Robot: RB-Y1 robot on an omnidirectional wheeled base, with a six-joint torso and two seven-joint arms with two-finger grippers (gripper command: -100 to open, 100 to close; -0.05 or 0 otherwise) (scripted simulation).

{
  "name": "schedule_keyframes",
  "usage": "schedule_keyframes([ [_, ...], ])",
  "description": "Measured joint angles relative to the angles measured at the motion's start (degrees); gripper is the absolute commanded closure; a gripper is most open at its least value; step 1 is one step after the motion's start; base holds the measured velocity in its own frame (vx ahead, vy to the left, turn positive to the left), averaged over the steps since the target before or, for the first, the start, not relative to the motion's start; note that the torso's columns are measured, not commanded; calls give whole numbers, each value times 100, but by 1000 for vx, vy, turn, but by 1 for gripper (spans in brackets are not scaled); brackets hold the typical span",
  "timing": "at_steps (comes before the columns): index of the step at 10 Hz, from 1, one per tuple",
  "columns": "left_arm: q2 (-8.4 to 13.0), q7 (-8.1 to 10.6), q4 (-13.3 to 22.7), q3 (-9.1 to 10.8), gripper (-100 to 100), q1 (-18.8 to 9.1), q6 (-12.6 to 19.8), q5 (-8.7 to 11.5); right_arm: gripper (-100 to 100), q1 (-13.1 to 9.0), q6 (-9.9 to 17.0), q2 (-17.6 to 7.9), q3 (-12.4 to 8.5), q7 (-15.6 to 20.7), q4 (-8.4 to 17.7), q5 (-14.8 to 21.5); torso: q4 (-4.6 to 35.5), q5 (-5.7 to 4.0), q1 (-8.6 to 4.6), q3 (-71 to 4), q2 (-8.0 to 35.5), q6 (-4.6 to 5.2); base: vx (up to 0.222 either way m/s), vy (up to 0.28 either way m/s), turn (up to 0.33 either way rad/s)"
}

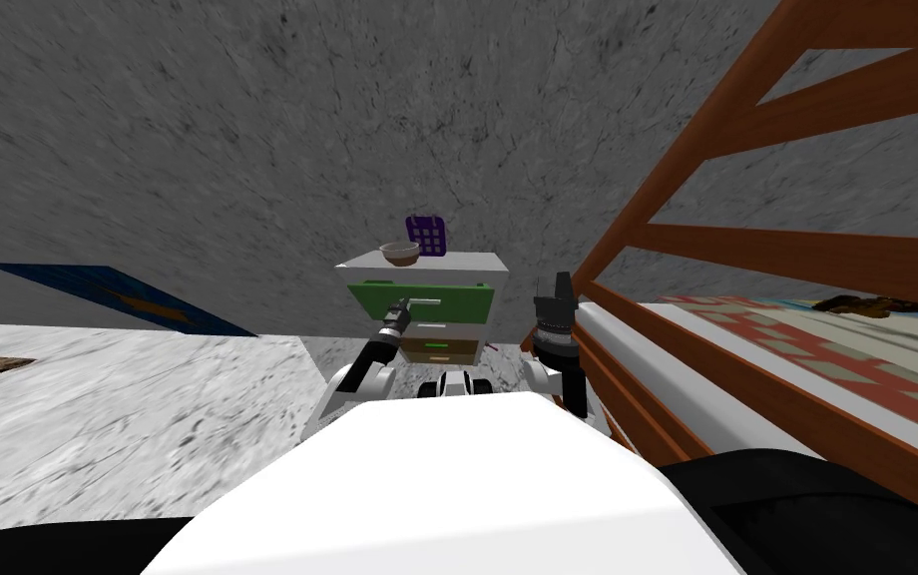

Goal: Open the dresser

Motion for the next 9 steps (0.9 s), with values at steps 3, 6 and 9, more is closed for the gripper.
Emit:
schedule_keyframes([
  [3,36,4,-74,-52,100,114,61,0,0,1,0,0,0,0,0,0,1,-10,-5,-40,-59,1,-136,5,18],
  [6,68,9,-159,-91,-100,189,26,-1,0,0,0,0,0,0,0,0,-2,-3,0,-14,-20,5,-157,23,16],
  [9,138,65,-499,-101,-100,214,325,-18,0,3,-1,0,0,0,-1,0,-27,-3,-7,-56,-85,4,40,-3,4],
])
